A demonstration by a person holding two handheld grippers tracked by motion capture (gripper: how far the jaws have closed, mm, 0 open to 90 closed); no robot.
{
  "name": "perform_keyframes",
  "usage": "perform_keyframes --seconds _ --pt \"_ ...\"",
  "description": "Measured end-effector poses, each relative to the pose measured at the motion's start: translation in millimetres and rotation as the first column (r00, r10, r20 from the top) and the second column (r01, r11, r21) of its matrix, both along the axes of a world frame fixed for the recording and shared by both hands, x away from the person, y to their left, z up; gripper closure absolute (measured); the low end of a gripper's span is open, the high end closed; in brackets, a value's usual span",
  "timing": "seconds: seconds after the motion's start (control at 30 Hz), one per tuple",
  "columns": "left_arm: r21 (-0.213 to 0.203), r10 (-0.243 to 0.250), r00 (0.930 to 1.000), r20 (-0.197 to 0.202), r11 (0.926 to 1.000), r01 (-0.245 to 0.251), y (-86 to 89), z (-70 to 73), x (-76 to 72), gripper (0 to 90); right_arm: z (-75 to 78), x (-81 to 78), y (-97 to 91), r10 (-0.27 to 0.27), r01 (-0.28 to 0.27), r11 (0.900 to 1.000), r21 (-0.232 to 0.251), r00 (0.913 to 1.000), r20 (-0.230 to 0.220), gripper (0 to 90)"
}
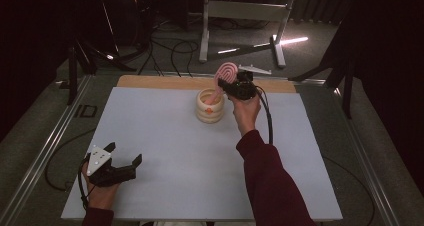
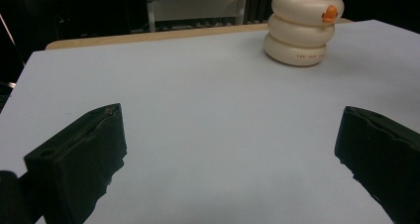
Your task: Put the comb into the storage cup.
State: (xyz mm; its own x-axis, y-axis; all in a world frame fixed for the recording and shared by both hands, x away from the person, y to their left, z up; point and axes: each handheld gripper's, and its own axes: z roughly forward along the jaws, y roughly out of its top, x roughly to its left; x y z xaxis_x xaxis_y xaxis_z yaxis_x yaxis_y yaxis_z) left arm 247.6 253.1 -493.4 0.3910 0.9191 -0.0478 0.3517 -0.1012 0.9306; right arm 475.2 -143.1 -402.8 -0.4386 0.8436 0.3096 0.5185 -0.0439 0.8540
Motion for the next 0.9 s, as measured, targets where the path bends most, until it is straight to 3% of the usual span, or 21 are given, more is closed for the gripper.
perform_keyframes --seconds 0.9 --pt "0.000 -0.003 1.0000 -0.003 1.0000 0.003 -0.5 -0.5 0.3 0.1 -10.5 2.0 5.4 -0.007 0.007 1.0000 -0.002 0.9996 -0.027 63.8"
